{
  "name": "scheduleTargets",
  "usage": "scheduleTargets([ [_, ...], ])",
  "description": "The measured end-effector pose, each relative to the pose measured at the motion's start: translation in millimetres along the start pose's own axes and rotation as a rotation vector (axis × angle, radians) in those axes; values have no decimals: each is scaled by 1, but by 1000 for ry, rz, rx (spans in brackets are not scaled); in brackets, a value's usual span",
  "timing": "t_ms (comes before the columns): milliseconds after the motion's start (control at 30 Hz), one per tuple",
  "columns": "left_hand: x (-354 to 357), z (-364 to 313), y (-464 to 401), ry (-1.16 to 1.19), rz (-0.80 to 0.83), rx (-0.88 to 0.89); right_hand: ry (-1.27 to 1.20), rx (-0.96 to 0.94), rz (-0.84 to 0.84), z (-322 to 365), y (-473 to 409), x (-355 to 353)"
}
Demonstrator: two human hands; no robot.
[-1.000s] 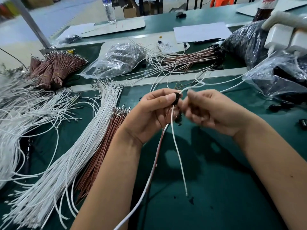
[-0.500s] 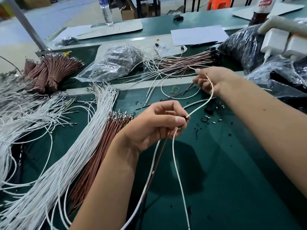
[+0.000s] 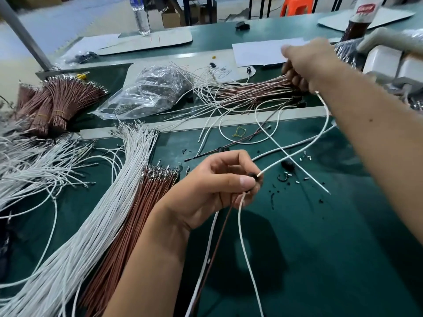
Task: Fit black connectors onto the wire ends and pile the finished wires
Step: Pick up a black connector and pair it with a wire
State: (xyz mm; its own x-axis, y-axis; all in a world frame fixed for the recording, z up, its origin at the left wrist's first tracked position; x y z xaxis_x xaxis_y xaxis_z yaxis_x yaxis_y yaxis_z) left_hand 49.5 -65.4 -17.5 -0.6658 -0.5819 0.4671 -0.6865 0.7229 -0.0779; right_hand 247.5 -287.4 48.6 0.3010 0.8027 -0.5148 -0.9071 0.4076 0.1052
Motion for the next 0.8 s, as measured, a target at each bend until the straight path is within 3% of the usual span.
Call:
scheduleTargets([
  [67,0,0,0,-10,4,-1,319,-5,-133,-19,-8,0],
  [167,1,1,-1,-28,13,-12,550,68,1,-50,-7,27],
  [267,-1,2,-1,-49,2,-20,715,-1,-64,-39,-11,36],
  [367,-6,0,-1,-63,-45,-18,798,33,-33,-34,-13,45],
  [467,-14,-1,-1,-70,-116,-9,729,145,55,-42,-9,46],
  [533,-17,-2,-1,-70,-141,-5,644,156,60,-45,-14,43],
  [667,-20,-2,-1,-69,-181,-13,-143,347,186,-55,-16,53],
  [800,-19,-1,-3,-64,-180,-13,-698,291,142,-15,-25,43],
])
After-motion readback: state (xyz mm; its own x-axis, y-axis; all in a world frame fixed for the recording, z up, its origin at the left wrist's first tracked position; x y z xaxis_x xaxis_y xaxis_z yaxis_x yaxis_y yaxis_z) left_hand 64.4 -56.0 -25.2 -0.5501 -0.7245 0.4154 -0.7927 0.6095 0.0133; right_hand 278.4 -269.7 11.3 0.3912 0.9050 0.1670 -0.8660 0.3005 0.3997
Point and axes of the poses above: each hand's wrist, its own y-axis away from the middle knuckle, its own x-axis out of the palm, z = x × y, the point moved 8 cm from there along -y, towards the middle knuckle, and after that the axes turned 4 degrees about x, right-handed, at the moved point
